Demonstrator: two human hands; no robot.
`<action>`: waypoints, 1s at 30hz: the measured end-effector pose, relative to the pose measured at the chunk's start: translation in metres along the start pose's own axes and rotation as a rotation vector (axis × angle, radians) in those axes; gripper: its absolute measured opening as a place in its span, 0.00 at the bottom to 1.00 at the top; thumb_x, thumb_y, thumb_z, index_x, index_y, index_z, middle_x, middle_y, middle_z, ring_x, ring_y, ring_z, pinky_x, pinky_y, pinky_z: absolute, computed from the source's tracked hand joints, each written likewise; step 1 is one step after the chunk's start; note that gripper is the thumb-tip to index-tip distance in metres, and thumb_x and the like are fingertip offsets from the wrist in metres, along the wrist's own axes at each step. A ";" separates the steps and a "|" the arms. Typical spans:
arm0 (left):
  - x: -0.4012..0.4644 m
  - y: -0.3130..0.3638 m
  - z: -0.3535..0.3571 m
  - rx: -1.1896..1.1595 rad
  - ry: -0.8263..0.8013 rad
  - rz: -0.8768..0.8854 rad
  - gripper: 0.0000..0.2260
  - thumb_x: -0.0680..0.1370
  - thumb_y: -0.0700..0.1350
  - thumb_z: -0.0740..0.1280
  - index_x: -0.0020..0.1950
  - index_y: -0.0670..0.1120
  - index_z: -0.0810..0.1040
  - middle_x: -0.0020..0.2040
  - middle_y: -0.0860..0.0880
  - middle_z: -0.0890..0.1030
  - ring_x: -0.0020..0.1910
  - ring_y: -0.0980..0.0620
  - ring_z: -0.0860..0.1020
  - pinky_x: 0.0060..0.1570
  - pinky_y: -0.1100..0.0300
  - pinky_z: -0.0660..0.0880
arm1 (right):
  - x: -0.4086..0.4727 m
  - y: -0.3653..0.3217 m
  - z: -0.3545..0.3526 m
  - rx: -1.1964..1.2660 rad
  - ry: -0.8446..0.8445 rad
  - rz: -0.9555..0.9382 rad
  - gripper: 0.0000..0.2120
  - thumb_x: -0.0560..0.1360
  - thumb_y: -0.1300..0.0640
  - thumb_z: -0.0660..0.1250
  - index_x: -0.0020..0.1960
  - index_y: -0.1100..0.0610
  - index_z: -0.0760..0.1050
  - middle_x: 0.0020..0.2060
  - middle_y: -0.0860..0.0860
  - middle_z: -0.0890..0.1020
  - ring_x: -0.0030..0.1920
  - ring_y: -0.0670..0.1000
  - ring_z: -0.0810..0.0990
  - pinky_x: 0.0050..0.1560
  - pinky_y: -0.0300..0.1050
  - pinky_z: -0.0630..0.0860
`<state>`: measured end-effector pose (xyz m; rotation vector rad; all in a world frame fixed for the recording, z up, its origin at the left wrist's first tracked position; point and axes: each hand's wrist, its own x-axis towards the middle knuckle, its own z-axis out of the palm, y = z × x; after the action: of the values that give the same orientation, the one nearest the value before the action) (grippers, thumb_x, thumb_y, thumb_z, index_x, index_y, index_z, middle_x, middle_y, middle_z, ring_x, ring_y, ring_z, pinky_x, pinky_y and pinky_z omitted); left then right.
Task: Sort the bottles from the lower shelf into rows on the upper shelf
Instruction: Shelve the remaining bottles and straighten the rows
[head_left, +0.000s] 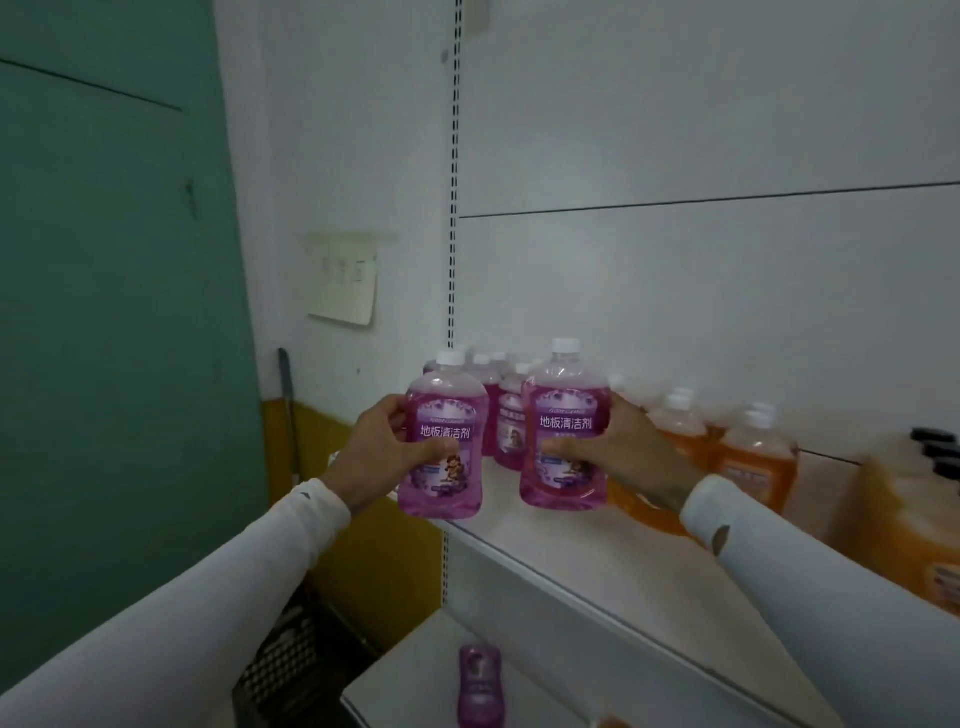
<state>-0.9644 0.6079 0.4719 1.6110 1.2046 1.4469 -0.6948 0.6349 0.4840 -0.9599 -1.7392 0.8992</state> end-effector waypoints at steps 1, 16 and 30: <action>0.012 -0.006 -0.005 0.014 0.011 -0.009 0.24 0.68 0.41 0.76 0.61 0.45 0.73 0.53 0.50 0.82 0.50 0.53 0.83 0.44 0.62 0.81 | 0.017 0.008 0.006 -0.007 -0.014 0.000 0.31 0.62 0.56 0.83 0.63 0.53 0.77 0.52 0.50 0.86 0.51 0.52 0.86 0.53 0.54 0.82; 0.177 -0.096 -0.066 -0.004 0.003 -0.042 0.25 0.68 0.40 0.77 0.62 0.43 0.73 0.54 0.47 0.83 0.50 0.50 0.83 0.45 0.58 0.82 | 0.179 0.063 0.077 -0.059 -0.011 0.028 0.25 0.62 0.58 0.83 0.56 0.51 0.78 0.47 0.48 0.87 0.46 0.47 0.86 0.48 0.44 0.83; 0.284 -0.178 -0.104 -0.197 -0.480 0.035 0.24 0.67 0.35 0.77 0.61 0.42 0.73 0.53 0.46 0.83 0.49 0.53 0.83 0.48 0.59 0.81 | 0.198 0.072 0.155 -0.209 0.416 0.232 0.27 0.64 0.58 0.81 0.59 0.51 0.75 0.50 0.48 0.85 0.46 0.43 0.85 0.43 0.37 0.82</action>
<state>-1.1121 0.9243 0.4360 1.7148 0.7397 1.0717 -0.8779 0.8176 0.4467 -1.3992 -1.3999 0.6093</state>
